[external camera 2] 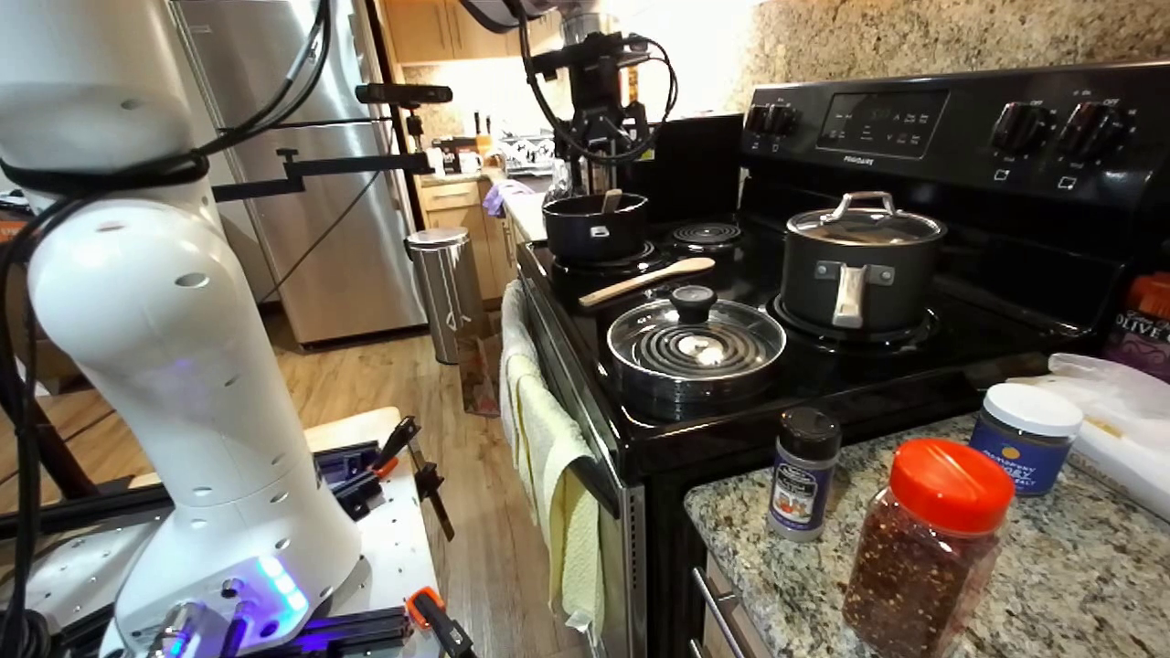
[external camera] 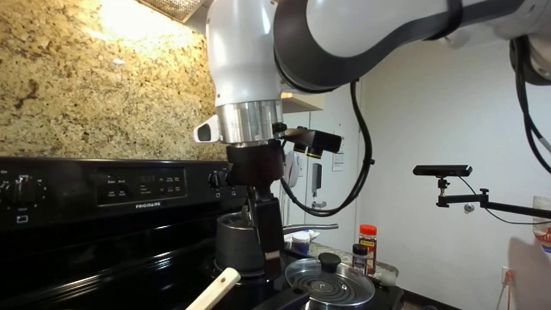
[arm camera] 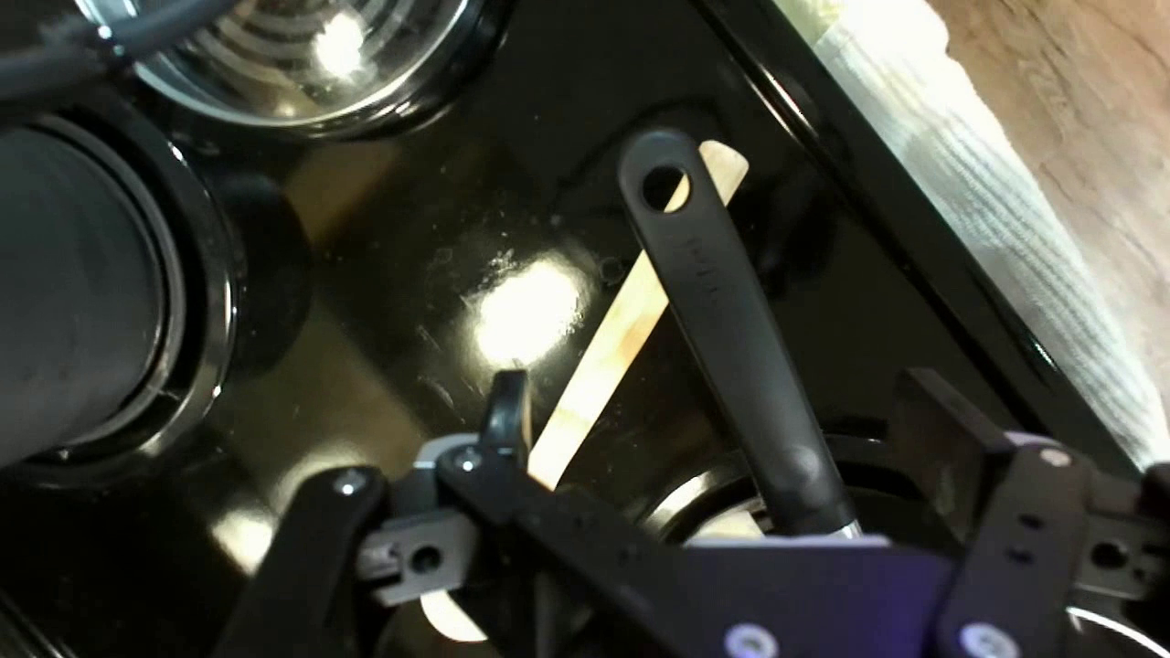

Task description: Remove the cooking stick from the pot, pick up the lid and close the pot

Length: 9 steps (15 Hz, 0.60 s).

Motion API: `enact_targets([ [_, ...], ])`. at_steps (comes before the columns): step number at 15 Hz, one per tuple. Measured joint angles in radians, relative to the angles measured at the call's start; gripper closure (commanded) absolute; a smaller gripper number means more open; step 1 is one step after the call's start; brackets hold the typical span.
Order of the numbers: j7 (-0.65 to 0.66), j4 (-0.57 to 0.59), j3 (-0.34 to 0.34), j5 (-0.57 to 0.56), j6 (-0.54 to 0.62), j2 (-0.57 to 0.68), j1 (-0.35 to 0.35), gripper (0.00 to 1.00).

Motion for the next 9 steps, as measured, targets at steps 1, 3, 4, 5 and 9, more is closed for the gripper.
enact_targets([
  [1, -0.031, 0.025, 0.003, -0.020, -0.013, 0.022, 0.008, 0.00],
  [3, -0.095, 0.068, 0.010, -0.059, -0.039, 0.063, 0.021, 0.00],
  [4, -0.128, 0.087, 0.014, -0.077, -0.049, 0.083, 0.026, 0.00],
  [5, -0.165, 0.105, 0.017, -0.092, -0.058, 0.103, 0.032, 0.00],
  [9, -0.301, 0.164, 0.029, -0.118, -0.071, 0.166, 0.048, 0.00],
])
